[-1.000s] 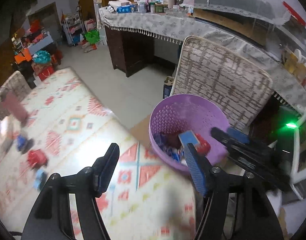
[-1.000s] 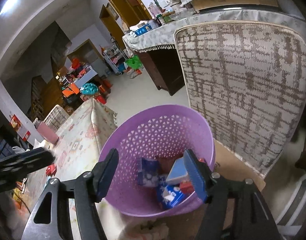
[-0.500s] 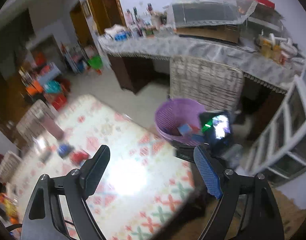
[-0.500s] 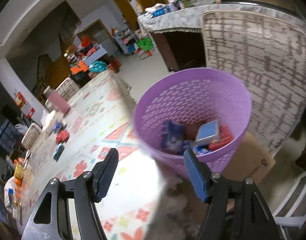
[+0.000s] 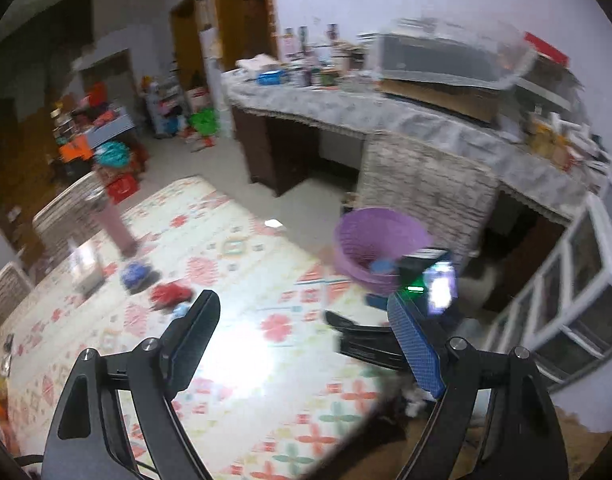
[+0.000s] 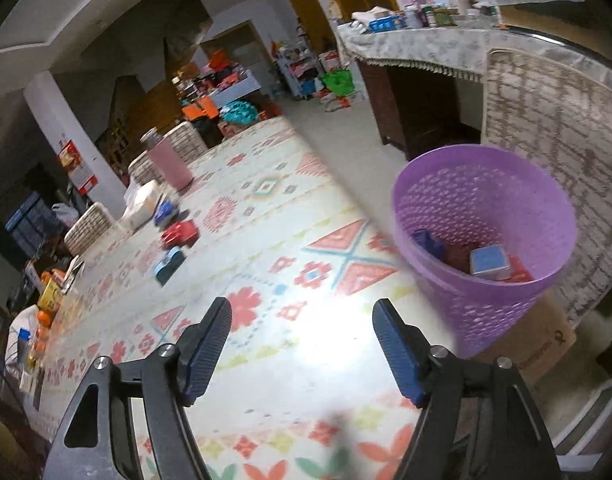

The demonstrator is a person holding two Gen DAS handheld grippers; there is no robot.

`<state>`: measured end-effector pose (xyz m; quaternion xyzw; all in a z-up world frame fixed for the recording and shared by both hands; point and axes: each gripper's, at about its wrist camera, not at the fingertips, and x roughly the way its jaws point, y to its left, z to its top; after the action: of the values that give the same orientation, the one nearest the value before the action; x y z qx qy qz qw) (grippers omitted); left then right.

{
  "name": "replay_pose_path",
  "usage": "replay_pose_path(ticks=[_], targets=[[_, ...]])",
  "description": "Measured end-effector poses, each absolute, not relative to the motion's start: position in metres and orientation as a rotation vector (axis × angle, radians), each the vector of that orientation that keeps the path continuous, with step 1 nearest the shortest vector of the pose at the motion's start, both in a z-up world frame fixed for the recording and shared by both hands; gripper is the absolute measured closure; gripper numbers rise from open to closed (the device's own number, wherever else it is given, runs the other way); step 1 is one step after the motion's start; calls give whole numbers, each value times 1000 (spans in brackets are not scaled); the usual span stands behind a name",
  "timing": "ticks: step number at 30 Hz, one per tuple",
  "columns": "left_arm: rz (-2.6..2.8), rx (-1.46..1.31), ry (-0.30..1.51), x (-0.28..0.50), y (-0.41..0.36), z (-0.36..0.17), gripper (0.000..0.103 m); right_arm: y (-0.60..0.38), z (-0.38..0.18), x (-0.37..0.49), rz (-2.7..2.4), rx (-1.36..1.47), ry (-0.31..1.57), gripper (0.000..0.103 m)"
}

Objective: Collect trash
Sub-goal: 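Move both tools back to the remaining items on the table, then grasp the crumpled blue plastic bag with the left gripper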

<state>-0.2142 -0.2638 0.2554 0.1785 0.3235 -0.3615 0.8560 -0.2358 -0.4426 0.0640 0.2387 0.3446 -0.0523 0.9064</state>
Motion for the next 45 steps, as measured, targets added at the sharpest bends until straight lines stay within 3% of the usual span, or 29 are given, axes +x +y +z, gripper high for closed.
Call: replay_pose_path(ticks=[5, 9, 17, 29, 45], targets=[[-612, 313, 762, -152, -214, 222, 18, -418, 66, -231, -47, 451, 708, 24], [-473, 227, 801, -100, -160, 191, 18, -401, 71, -226, -26, 390, 674, 8], [-248, 188, 851, -15, -93, 126, 18, -376, 62, -176, 86, 445, 714, 7], [-224, 262, 893, 97, -118, 95, 18, -350, 25, -92, 244, 494, 728, 7], [-336, 285, 1007, 250, -185, 57, 18, -358, 3, -72, 308, 593, 766, 7]])
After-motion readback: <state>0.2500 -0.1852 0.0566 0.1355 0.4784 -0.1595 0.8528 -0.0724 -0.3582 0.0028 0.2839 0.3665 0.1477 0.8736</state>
